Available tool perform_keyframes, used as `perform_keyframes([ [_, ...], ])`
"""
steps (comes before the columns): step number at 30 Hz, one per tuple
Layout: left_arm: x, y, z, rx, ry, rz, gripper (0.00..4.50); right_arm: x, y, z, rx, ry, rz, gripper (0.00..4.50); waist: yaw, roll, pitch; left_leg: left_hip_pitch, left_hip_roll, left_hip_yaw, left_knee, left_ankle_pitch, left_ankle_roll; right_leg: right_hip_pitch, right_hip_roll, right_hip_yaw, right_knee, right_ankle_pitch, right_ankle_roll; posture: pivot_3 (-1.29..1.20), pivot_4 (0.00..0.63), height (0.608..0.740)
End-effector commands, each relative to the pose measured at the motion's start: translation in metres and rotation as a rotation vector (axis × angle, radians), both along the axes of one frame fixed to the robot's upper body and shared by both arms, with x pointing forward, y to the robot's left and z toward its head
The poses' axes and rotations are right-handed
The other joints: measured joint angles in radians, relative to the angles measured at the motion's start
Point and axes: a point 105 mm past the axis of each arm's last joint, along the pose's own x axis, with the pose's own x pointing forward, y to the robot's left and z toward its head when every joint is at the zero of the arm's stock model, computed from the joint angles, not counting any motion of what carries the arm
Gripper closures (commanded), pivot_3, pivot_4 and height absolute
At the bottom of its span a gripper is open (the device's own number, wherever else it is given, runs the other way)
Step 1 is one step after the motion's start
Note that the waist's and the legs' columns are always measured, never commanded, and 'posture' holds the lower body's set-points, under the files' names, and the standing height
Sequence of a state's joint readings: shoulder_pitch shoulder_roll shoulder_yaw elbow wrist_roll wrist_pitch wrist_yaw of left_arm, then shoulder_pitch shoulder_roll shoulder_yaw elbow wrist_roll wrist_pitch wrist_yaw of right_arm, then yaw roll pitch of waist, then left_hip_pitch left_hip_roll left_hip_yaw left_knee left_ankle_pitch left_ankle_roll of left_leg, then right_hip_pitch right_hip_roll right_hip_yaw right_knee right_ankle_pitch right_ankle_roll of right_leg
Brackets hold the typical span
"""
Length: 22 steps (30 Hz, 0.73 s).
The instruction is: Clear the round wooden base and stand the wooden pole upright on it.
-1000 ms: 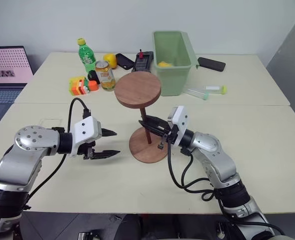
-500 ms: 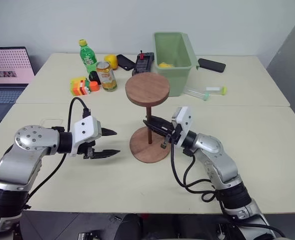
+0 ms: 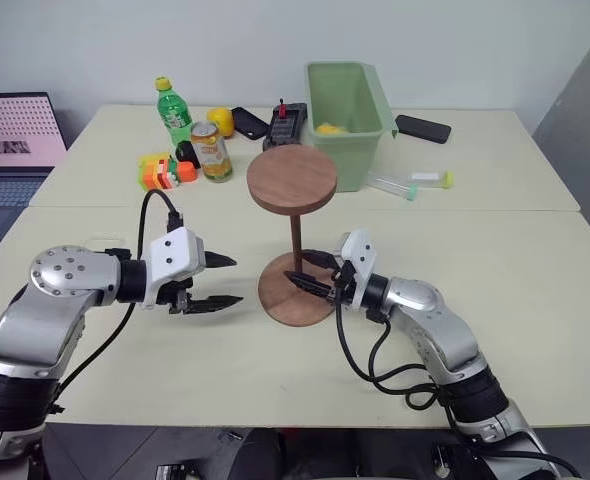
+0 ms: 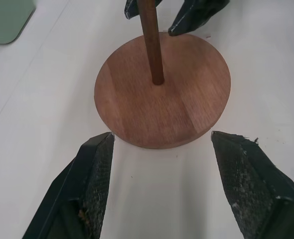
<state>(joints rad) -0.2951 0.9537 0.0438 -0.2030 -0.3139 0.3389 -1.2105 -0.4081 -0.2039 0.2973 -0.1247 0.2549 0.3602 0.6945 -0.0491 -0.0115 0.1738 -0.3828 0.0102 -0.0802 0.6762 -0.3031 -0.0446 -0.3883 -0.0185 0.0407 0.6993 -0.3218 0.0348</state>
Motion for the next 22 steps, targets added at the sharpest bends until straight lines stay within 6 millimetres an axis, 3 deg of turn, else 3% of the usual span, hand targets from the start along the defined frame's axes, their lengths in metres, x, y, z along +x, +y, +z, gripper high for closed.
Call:
perform_keyframes([
  [1,-0.001,-0.007,0.011,-0.029,-0.031,-0.023,1.26,-0.006,-0.002,0.008,-0.021,-0.045,0.030,1.32,0.001,0.000,0.000,0.000,0.000,0.000,0.000,0.000,0.000,0.000,0.000,0.000,0.000,0.000,0.000,0.00,0.150,0.740],
  [4,0.005,-0.001,0.010,-0.029,-0.031,0.039,1.26,-0.007,-0.015,0.003,-0.090,-0.051,0.030,0.70,0.002,0.000,0.000,0.000,-0.001,0.000,0.000,0.000,0.000,0.000,0.000,0.000,0.000,0.000,0.000,0.00,0.150,0.740],
  [10,0.010,0.020,0.003,0.054,-0.033,0.143,1.26,-0.014,-0.072,0.006,-0.267,-0.098,0.009,0.70,0.008,0.000,0.001,-0.001,-0.001,0.000,0.000,0.000,0.000,0.000,0.000,0.000,-0.001,0.000,0.000,0.00,0.150,0.740],
  [13,0.009,0.030,0.000,0.077,-0.024,0.165,1.26,-0.027,-0.091,0.015,-0.319,-0.132,0.041,0.70,0.011,0.000,0.001,-0.001,-0.001,0.000,0.000,0.000,0.000,0.000,0.000,0.000,-0.001,0.000,0.000,0.00,0.150,0.740],
  [16,0.010,0.052,0.004,0.067,-0.008,0.237,1.26,-0.049,-0.126,0.037,-0.374,-0.165,0.040,0.70,0.016,0.000,0.001,-0.001,0.000,0.000,0.000,0.000,0.000,0.000,0.000,0.000,-0.002,0.000,0.000,0.00,0.150,0.740],
  [22,0.012,0.070,0.007,0.044,-0.005,0.283,1.26,-0.067,-0.149,0.050,-0.423,-0.138,0.024,0.70,0.017,0.000,0.001,0.001,0.000,0.000,0.000,0.000,0.000,0.002,0.000,0.000,-0.001,0.000,0.000,0.00,0.150,0.740],
])
